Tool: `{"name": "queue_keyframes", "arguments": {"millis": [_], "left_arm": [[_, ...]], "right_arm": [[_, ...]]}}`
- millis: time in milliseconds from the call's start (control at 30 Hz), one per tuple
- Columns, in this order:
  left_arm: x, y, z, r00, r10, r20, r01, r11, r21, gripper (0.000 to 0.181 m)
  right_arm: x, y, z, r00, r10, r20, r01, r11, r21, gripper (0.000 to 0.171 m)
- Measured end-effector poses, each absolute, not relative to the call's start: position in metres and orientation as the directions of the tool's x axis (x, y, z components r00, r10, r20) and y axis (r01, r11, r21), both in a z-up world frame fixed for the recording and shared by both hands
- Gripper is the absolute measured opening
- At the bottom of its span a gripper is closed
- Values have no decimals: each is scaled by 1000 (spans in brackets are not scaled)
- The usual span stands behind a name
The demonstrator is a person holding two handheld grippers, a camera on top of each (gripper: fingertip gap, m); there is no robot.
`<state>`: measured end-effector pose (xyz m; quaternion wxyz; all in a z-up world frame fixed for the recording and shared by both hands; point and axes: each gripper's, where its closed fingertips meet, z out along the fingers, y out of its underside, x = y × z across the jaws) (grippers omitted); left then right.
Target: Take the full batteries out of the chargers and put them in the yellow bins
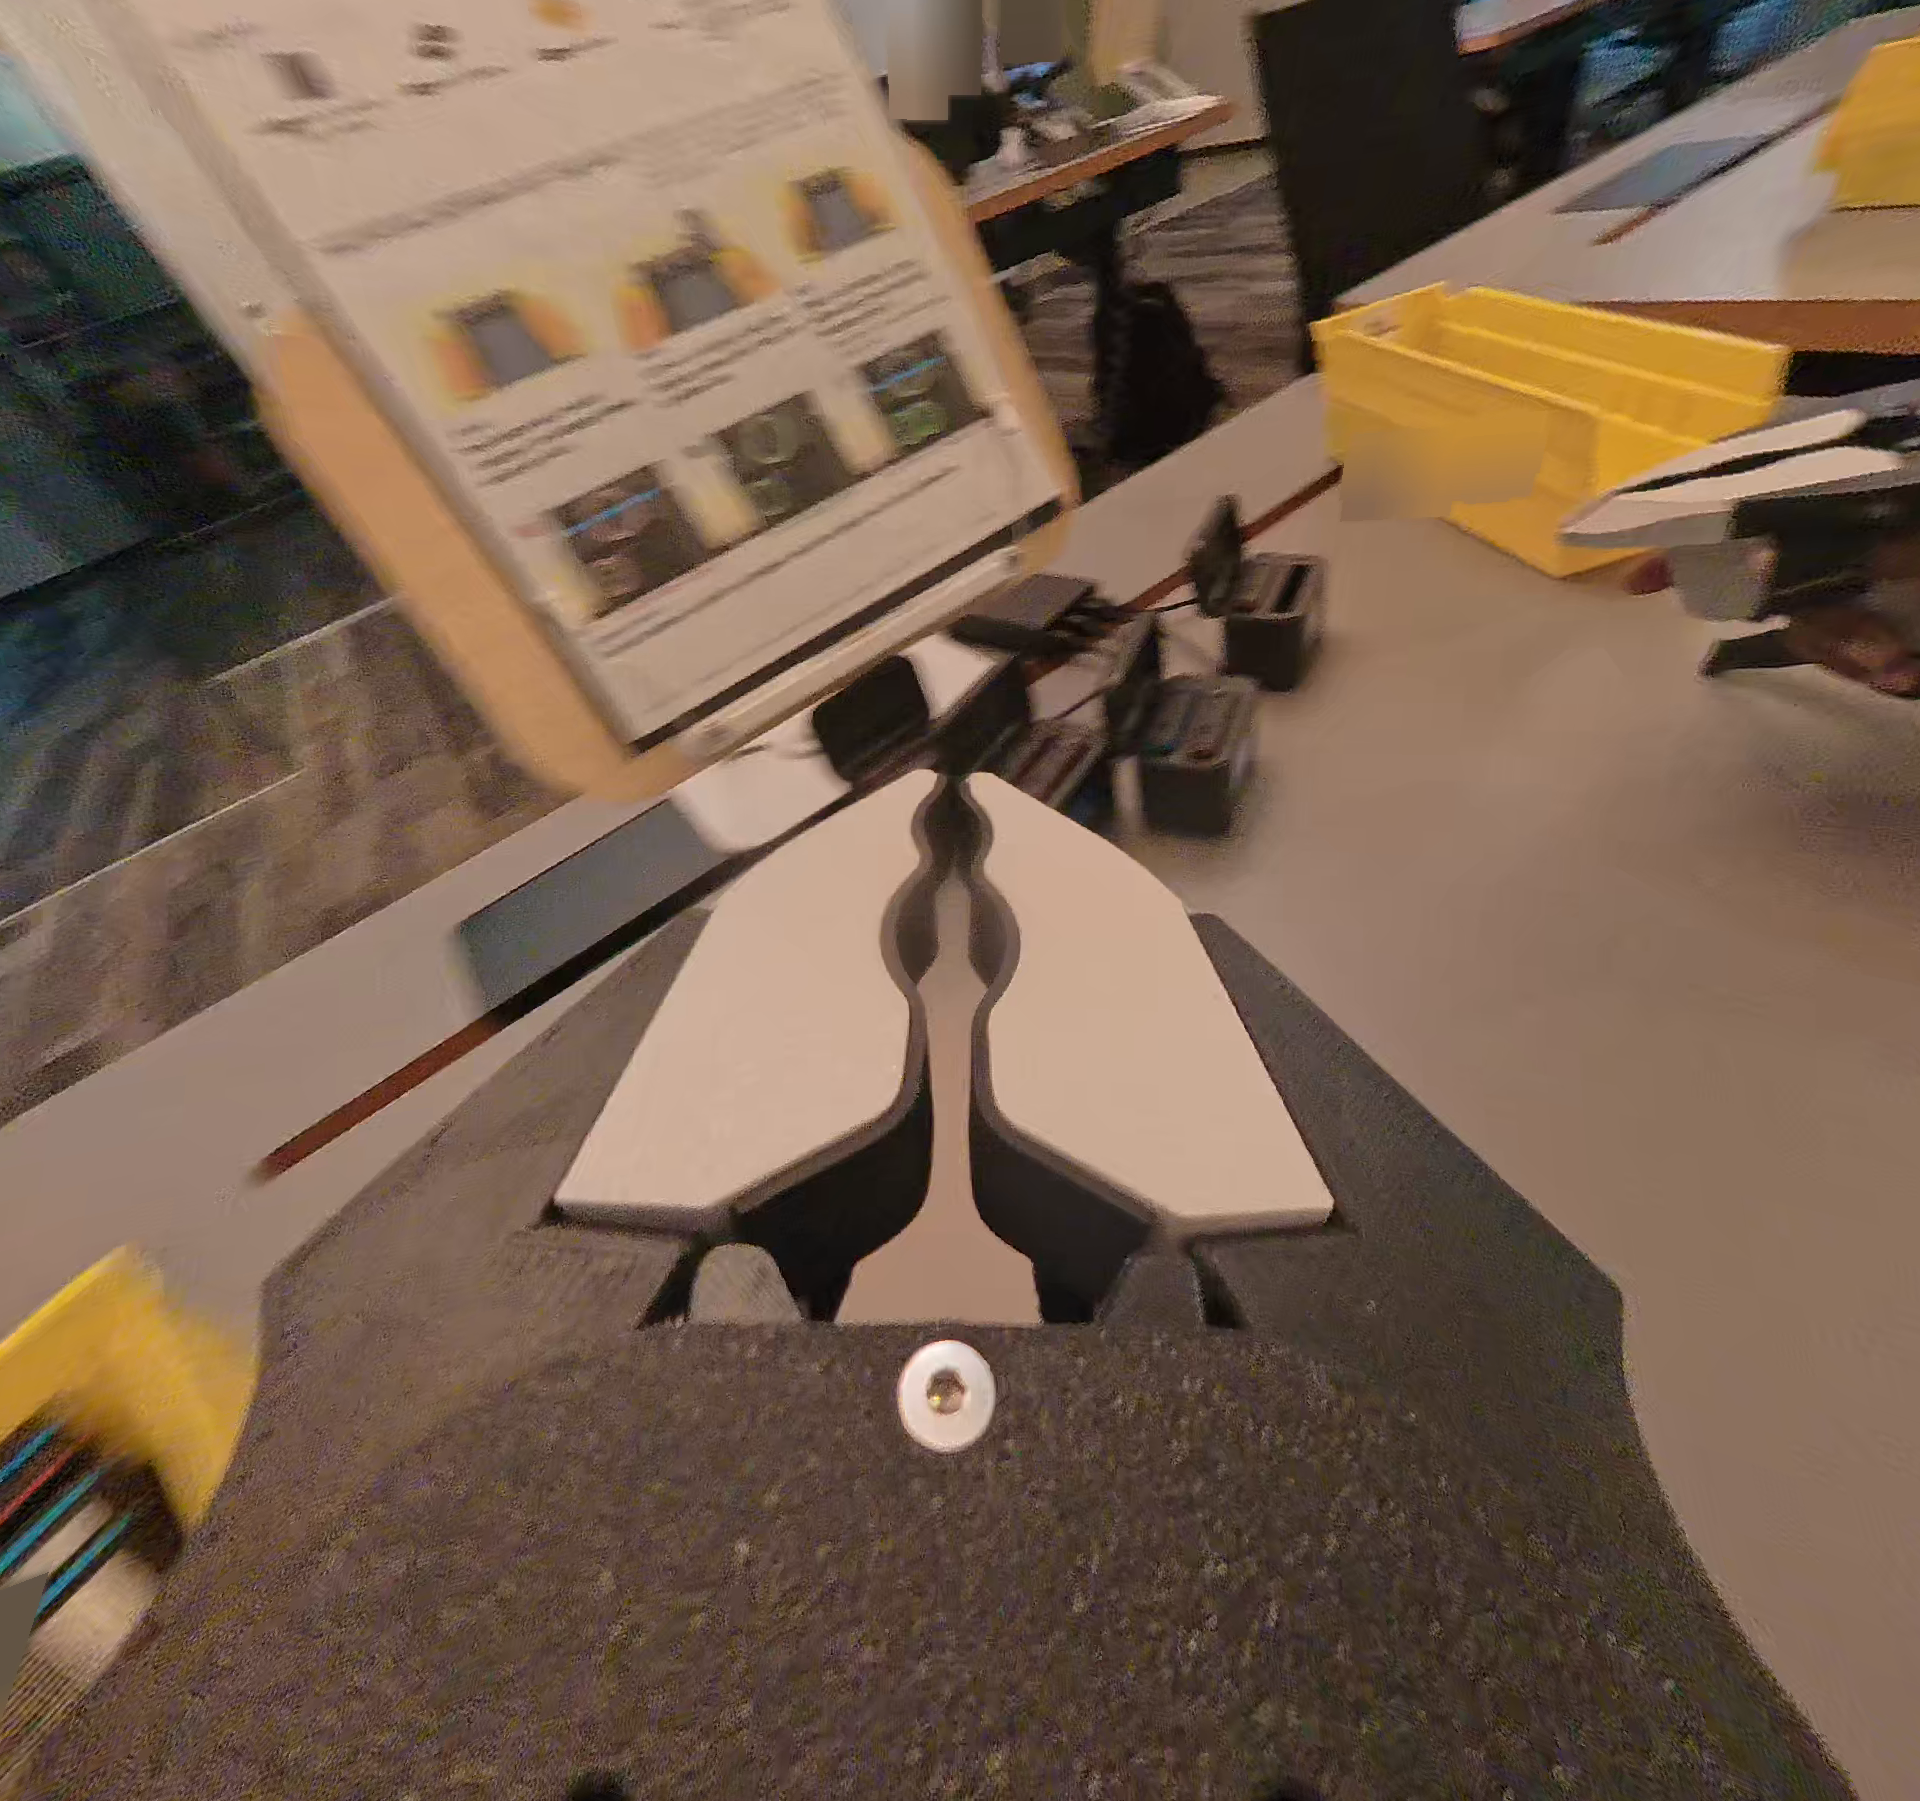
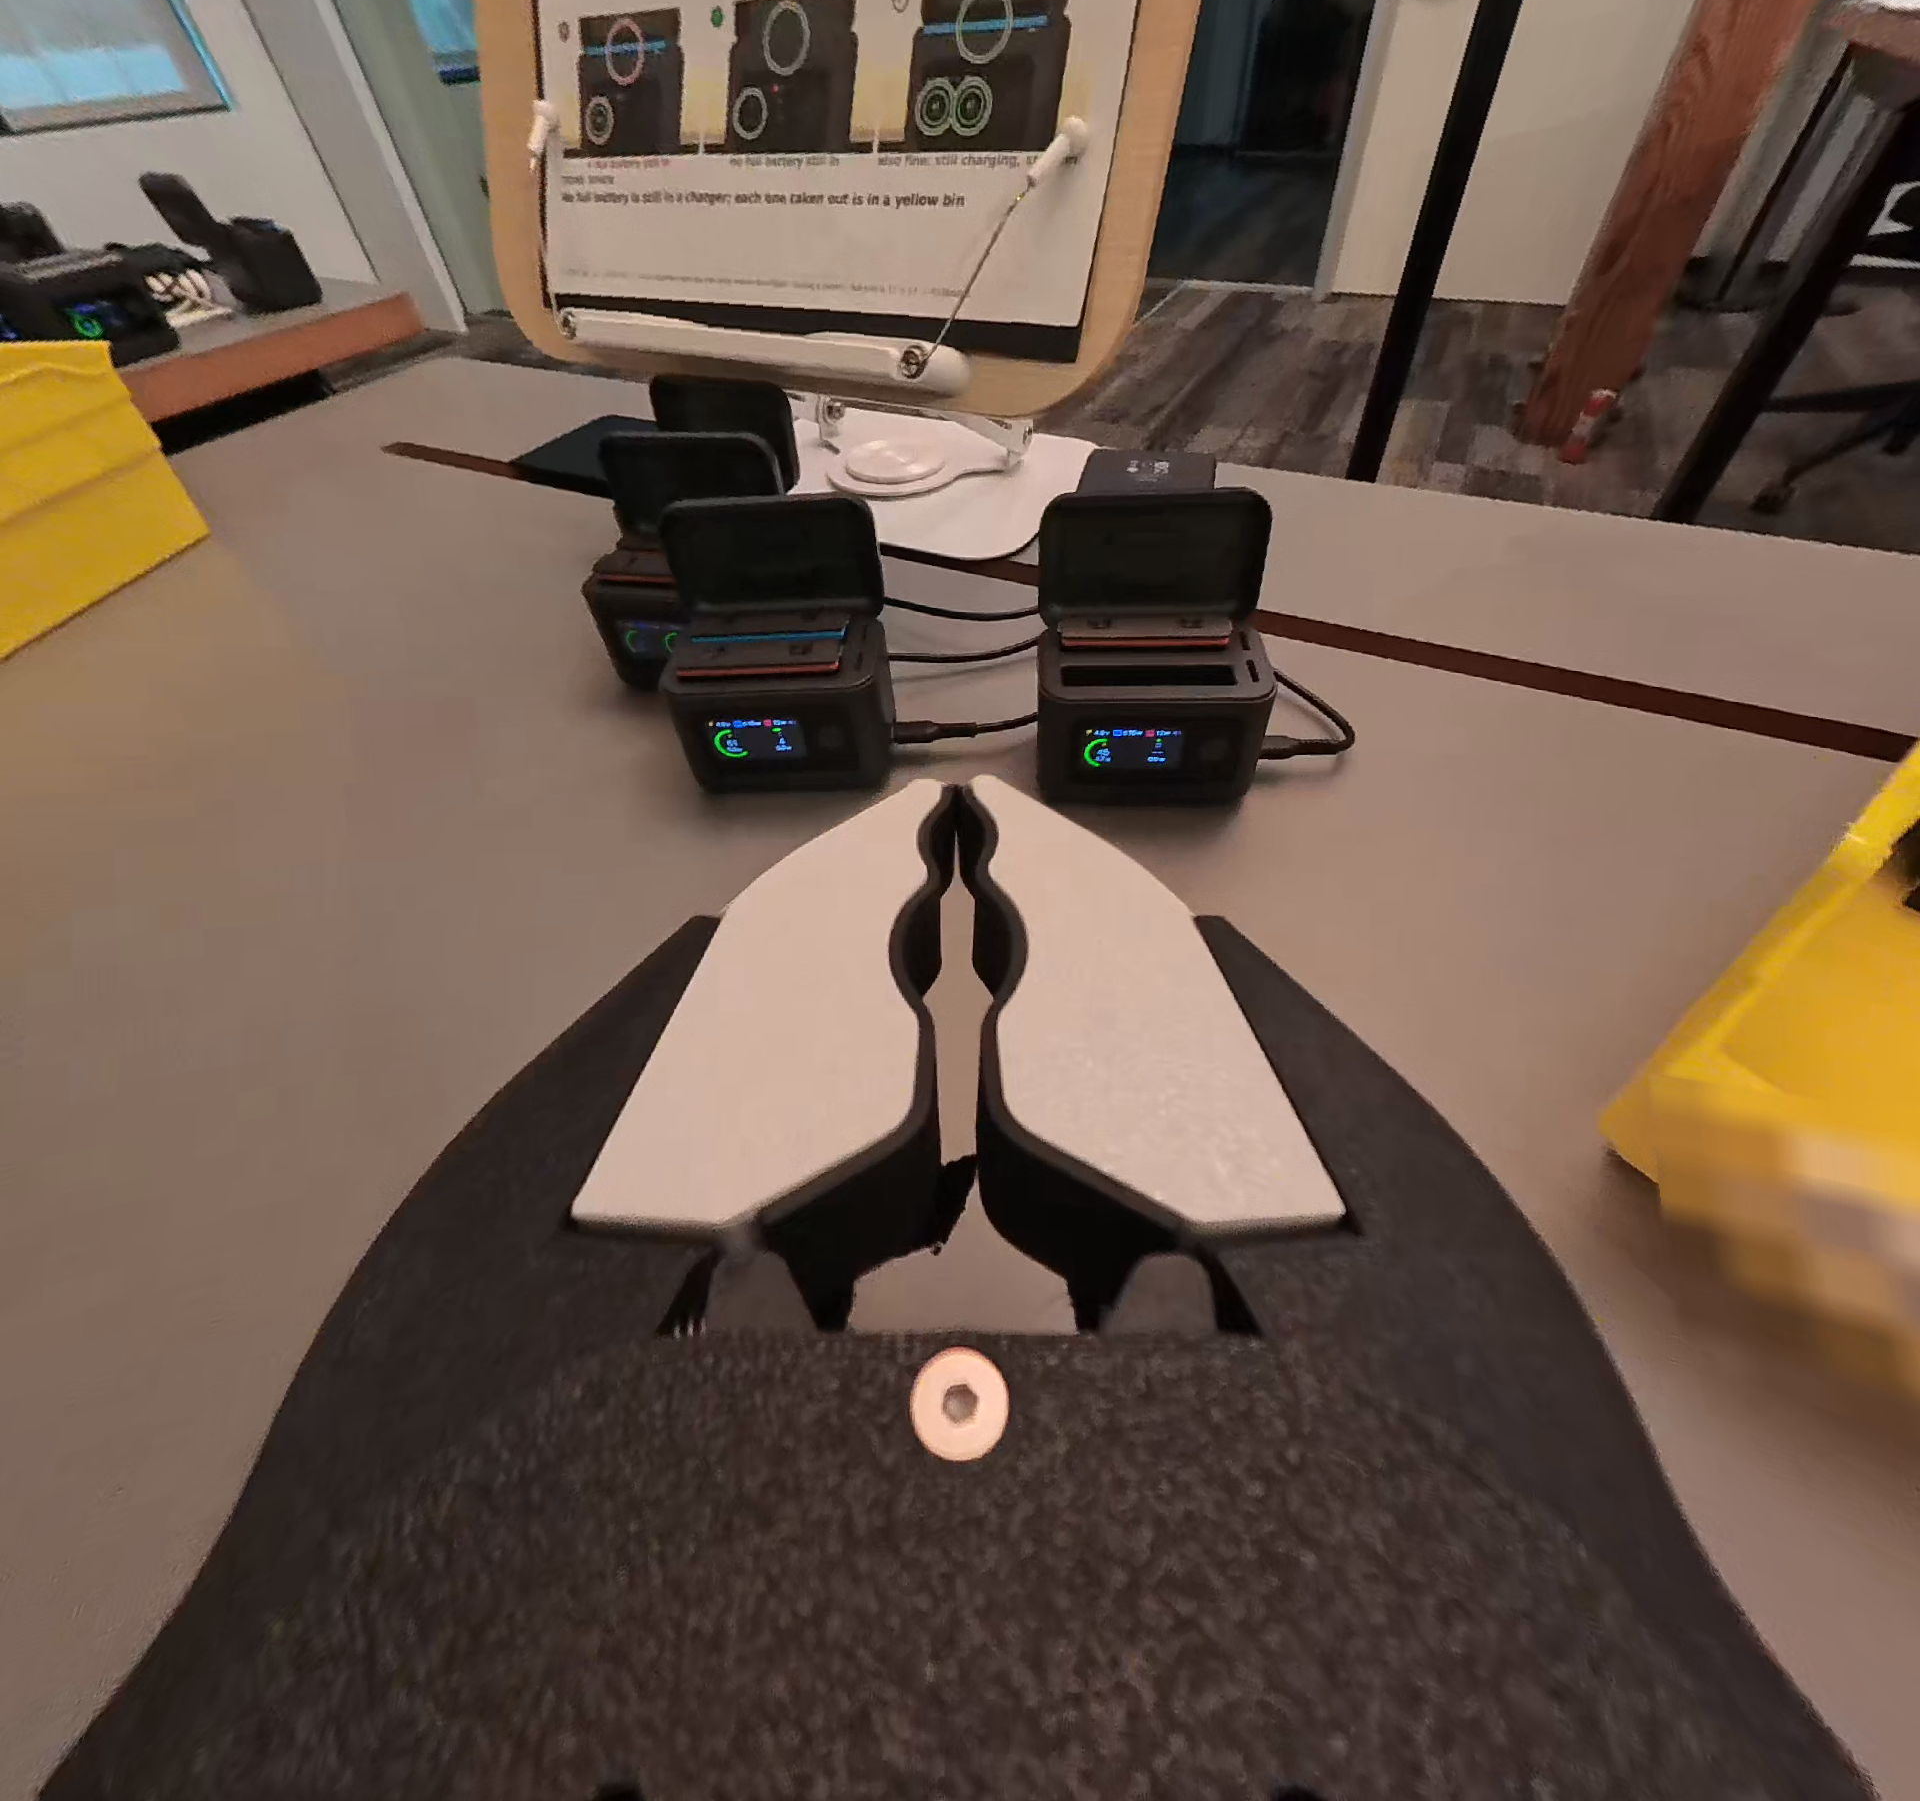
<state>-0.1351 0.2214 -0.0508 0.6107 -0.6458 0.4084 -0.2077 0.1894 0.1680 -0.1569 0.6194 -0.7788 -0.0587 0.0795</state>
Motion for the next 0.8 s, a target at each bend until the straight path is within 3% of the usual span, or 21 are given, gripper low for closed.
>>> {"name": "queue_keyframes", "arguments": {"millis": [133, 267, 367, 500, 667, 800], "left_arm": [[-262, 235, -32, 726, -646, -235, -338, -37, -941, 0], [-346, 255, -53, 709, -630, -316, -521, -167, -837, 5], [-369, 268, -95, 594, -718, -362, -692, -226, -686, 15], [-375, 263, -162, 353, -871, -342, -900, -216, -379, 26], [-378, 259, -213, 148, -926, -347, -988, -120, -101, 33], [-382, 268, -234, 82, -916, -392, -994, -105, 39, 31]], "right_arm": [[184, 165, -154, 974, 225, -39, 11, -215, -977, 0], [178, 167, -164, 967, 253, -27, 36, -242, -970, 0], [170, 168, -175, 958, 287, -8, 72, -268, -961, 0], [160, 169, -192, 944, 327, 41, 147, -308, -940, 0], [156, 170, -205, 936, 340, 93, 213, -336, -917, 0], [160, 171, -209, 941, 328, 81, 202, -352, -914, 0]]}}
